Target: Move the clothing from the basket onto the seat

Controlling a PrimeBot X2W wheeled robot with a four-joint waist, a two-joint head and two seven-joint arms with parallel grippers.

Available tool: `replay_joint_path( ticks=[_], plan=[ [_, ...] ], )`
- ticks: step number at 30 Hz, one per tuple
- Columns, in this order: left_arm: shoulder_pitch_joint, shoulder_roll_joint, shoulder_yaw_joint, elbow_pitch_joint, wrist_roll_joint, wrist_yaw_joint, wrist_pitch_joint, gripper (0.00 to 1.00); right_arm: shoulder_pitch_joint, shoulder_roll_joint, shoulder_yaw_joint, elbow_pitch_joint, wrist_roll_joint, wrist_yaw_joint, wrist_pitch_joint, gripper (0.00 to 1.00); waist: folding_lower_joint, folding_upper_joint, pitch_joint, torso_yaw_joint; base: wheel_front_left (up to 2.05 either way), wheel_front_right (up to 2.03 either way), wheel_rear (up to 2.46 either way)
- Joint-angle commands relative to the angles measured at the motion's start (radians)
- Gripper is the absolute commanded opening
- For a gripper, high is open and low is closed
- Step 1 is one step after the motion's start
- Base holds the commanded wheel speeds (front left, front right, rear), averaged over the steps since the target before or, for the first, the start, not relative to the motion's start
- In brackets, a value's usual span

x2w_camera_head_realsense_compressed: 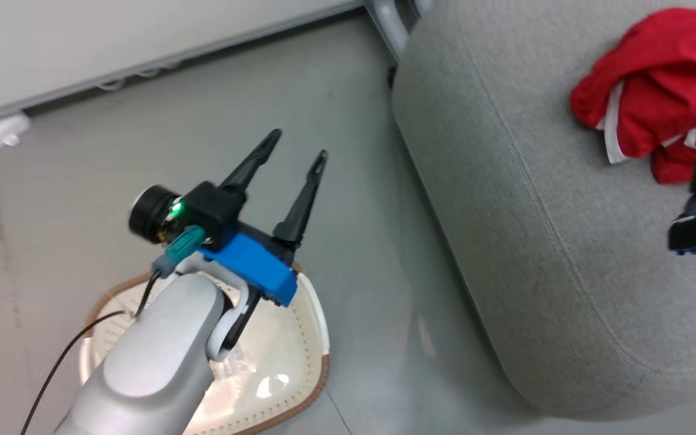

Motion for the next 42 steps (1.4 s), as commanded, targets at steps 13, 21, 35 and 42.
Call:
replay_joint_path(
  ticks=[13,21,35,42],
  plan=[
    [0.236,-0.042,0.311,-0.083,0.085,0.016,-0.003,1.0,0.103,0.074,0.171,-0.006,0.034,-0.001,0.0,1.0,0.0003,-0.0001,-0.196,0.192,0.0,0.0,0.0],
    [0.381,-0.091,0.454,-0.119,0.155,-0.021,-0.003,1.0,0.18,0.114,0.224,0.017,0.057,-0.001,0.0,1.0,0.0003,-0.0001,-0.275,0.25,0.0,0.0,0.0],
    [0.561,-0.155,0.606,-0.158,0.216,-0.075,-0.004,1.0,0.348,0.155,0.205,0.009,0.094,-0.001,0.0,1.0,0.0003,-0.0001,-0.363,0.305,0.0,0.0,0.0],
    [0.602,-0.164,0.64,-0.162,0.233,-0.09,-0.004,1.0,0.398,0.168,0.195,0.008,0.099,-0.001,0.0,1.0,0.0003,-0.0001,-0.385,0.317,0.0,0.0,0.0]
  ],
)
